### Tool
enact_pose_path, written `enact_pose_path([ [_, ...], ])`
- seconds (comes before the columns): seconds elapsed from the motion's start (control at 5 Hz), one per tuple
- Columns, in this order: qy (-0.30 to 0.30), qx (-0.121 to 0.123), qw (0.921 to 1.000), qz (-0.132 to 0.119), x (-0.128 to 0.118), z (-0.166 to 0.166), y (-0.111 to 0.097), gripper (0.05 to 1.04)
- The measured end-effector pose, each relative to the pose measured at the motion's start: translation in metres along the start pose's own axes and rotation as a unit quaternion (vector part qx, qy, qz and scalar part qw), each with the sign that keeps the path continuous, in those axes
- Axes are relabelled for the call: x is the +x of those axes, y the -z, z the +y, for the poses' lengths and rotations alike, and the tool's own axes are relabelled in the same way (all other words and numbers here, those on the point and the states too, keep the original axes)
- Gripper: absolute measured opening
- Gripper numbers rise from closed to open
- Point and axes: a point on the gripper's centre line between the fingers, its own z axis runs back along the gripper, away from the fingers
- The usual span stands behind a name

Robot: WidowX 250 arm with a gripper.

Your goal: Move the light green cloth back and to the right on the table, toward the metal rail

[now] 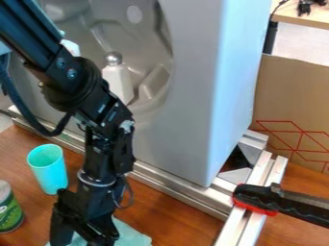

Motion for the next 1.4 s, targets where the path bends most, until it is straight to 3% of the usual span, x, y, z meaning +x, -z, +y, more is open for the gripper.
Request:
enact_pose_path([
  [0.4,0.001,-0.001,0.9995,-0.032,0.025,0.000,0.014,1.000],
  [0.6,-0.005,-0.004,0.9995,-0.030,0.032,-0.001,0.017,1.000],
  [0.8,0.011,-0.017,0.9942,-0.106,0.048,-0.005,0.007,1.000],
  [1.0,-0.004,0.019,0.9819,-0.189,0.071,0.005,-0.016,1.000],
  [1.2,0.003,0.044,0.9736,-0.224,0.092,0.006,-0.038,1.000],
  [1.4,-0.001,0.043,0.9767,-0.210,0.097,0.007,-0.034,1.000],
])
